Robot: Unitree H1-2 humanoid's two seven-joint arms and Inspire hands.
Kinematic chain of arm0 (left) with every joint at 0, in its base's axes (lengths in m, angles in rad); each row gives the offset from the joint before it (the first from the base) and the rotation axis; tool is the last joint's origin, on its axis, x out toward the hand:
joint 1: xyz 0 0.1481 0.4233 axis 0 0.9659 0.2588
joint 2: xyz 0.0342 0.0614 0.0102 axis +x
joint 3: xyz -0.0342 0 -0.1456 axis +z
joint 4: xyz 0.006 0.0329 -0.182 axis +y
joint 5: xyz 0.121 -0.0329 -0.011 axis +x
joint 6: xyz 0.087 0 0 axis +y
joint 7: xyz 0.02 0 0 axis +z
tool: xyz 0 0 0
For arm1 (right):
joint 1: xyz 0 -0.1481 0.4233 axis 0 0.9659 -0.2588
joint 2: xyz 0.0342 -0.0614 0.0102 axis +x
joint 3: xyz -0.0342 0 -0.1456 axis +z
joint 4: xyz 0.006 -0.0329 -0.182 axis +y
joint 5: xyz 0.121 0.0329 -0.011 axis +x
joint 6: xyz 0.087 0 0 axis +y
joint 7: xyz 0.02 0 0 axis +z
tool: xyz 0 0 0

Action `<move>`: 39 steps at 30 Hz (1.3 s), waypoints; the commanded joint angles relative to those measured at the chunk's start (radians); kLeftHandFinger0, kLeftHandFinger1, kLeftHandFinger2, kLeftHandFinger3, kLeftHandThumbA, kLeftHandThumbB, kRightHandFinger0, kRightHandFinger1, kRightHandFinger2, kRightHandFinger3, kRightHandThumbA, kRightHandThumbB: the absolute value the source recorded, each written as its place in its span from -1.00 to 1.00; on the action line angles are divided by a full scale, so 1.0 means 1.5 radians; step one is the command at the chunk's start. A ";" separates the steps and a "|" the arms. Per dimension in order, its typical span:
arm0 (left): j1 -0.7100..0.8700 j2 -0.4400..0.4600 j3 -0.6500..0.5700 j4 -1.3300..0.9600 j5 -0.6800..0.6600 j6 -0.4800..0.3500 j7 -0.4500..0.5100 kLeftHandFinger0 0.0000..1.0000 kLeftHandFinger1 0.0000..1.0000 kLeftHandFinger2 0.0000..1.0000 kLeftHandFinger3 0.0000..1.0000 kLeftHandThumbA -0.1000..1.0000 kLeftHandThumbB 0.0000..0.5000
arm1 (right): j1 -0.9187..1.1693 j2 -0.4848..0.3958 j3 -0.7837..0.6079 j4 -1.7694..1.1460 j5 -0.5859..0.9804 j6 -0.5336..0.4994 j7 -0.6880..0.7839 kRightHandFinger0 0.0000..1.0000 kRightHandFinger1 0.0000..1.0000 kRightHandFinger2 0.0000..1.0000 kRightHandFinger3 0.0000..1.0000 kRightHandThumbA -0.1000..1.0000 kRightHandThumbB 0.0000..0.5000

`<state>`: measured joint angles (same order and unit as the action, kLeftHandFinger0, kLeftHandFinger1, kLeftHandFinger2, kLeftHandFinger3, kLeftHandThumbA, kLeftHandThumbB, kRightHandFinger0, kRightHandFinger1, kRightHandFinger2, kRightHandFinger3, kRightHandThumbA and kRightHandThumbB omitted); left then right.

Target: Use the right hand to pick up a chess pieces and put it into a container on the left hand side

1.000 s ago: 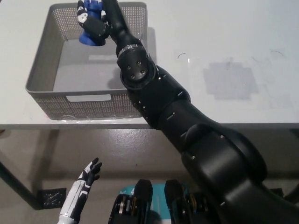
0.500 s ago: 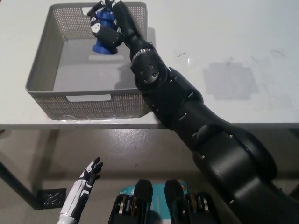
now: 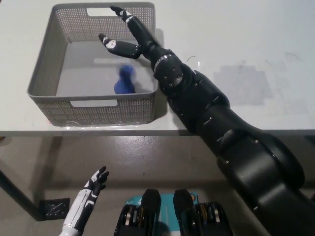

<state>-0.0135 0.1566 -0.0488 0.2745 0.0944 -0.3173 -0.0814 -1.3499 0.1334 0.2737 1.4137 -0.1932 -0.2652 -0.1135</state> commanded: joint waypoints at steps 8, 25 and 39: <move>-0.007 0.011 -0.003 -0.027 -0.006 0.008 -0.019 1.00 1.00 1.00 1.00 1.00 -0.12 | -0.042 -0.024 -0.001 -0.037 -0.014 0.001 0.040 1.00 1.00 1.00 1.00 1.00 0.90; -0.019 0.019 -0.001 0.005 -0.005 -0.036 -0.017 1.00 1.00 1.00 1.00 1.00 -0.10 | 0.021 -0.127 -0.104 -0.397 0.041 0.038 0.099 1.00 1.00 1.00 1.00 1.00 0.81; -0.005 0.026 0.008 0.000 -0.010 -0.021 -0.015 1.00 1.00 1.00 1.00 1.00 -0.16 | 0.349 -0.216 -0.204 -0.968 0.134 0.136 0.116 1.00 1.00 1.00 1.00 1.00 0.47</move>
<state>-0.0179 0.1609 -0.0481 0.2907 0.0933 -0.3131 -0.0930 -0.9909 -0.0778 0.1077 0.5581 -0.1913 -0.1763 -0.0031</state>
